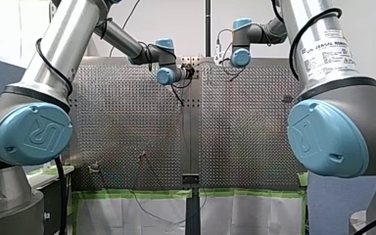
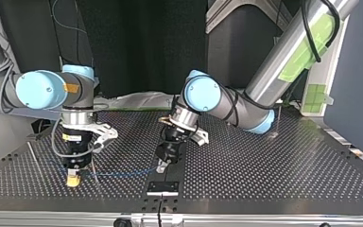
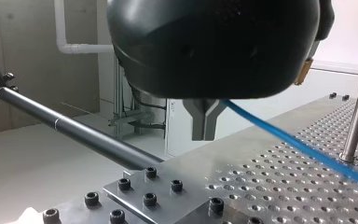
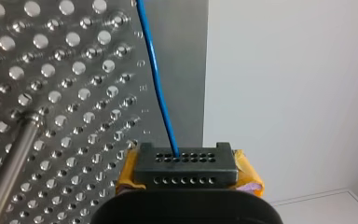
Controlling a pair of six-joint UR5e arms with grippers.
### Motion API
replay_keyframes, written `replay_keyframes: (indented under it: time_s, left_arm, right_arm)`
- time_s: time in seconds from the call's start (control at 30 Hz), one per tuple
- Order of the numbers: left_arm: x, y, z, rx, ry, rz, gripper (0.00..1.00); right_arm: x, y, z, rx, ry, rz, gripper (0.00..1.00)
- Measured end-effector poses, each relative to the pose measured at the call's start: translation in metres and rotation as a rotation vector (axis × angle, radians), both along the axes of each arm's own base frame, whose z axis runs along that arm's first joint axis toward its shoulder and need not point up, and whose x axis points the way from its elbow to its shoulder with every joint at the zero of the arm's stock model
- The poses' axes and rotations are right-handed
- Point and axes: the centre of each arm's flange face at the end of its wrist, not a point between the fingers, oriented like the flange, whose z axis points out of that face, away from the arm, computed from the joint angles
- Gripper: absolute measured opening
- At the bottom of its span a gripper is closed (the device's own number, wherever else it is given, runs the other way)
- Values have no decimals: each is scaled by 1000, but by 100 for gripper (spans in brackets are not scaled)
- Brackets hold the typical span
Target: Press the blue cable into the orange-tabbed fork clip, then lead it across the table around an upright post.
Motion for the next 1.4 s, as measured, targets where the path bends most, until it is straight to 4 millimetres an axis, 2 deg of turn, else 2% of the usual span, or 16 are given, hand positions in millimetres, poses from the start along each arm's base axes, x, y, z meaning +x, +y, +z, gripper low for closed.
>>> replay_keyframes:
  time_s: [0.83, 1.4]
  left_arm:
    - [-12, -14, -3, 17, 24, -37, 0]
    - [-19, -11, -13, 103, 72, 10, 0]
  right_arm:
    - [-25, -10, -3, 42, 28, -42, 0]
    - [-26, -4, 6, 39, 27, -40, 0]
